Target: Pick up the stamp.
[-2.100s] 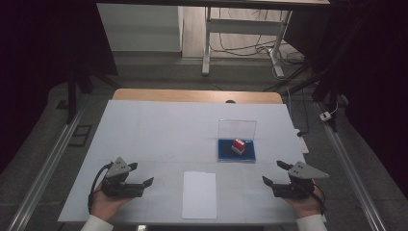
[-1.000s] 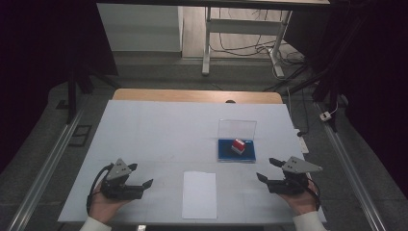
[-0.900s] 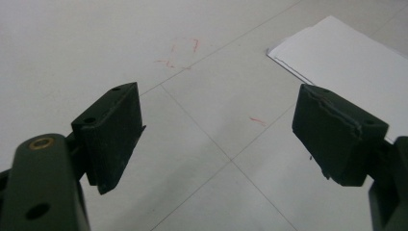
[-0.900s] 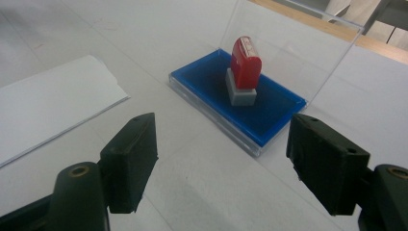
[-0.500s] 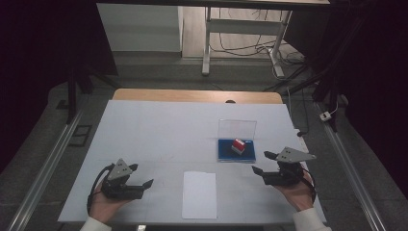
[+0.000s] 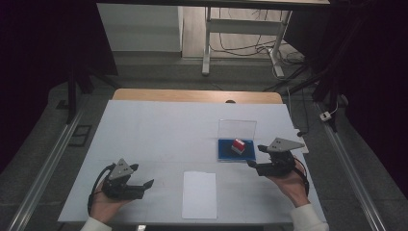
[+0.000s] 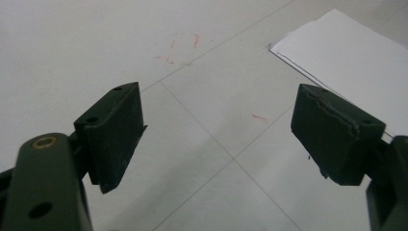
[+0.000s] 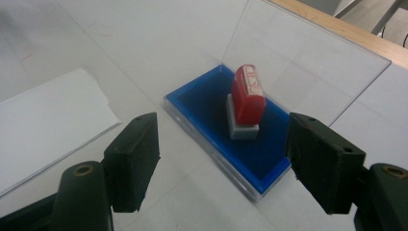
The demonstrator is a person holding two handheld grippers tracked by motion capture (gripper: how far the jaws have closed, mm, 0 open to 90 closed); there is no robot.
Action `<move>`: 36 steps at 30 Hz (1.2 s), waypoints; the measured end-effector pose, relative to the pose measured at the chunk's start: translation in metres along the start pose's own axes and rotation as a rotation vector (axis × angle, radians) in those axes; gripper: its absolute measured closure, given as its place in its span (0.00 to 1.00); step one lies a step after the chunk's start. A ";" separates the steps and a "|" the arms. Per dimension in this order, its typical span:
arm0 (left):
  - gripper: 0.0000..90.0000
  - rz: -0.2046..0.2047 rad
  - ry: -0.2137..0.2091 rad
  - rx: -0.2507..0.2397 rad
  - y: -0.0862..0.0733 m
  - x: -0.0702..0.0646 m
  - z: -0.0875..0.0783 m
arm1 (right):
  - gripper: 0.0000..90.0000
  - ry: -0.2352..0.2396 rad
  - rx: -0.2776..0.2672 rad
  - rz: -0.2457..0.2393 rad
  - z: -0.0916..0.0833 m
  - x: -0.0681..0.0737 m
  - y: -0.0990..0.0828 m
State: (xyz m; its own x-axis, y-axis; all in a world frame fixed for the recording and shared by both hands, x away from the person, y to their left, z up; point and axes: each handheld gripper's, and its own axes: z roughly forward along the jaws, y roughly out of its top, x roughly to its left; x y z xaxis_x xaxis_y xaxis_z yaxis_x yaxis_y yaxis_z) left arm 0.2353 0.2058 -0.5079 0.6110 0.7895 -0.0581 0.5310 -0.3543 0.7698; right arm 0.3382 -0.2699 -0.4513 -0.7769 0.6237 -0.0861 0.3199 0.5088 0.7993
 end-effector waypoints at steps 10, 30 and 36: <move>0.21 0.003 0.006 0.005 0.000 -0.001 0.001 | 0.33 -0.004 0.023 0.008 0.019 -0.010 0.017; 0.21 -0.001 0.007 0.012 -0.001 -0.001 0.003 | 0.37 0.020 0.102 0.028 0.059 -0.022 0.034; 0.21 0.003 0.007 0.017 -0.001 -0.001 0.003 | 0.38 0.018 0.124 0.030 0.067 -0.026 0.034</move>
State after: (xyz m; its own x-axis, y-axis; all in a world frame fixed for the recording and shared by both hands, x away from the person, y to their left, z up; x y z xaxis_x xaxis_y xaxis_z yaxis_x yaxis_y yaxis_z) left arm 0.2360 0.2038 -0.5104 0.6083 0.7920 -0.0515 0.5392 -0.3648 0.7590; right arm 0.4052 -0.2292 -0.4619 -0.7748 0.6300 -0.0516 0.4073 0.5600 0.7215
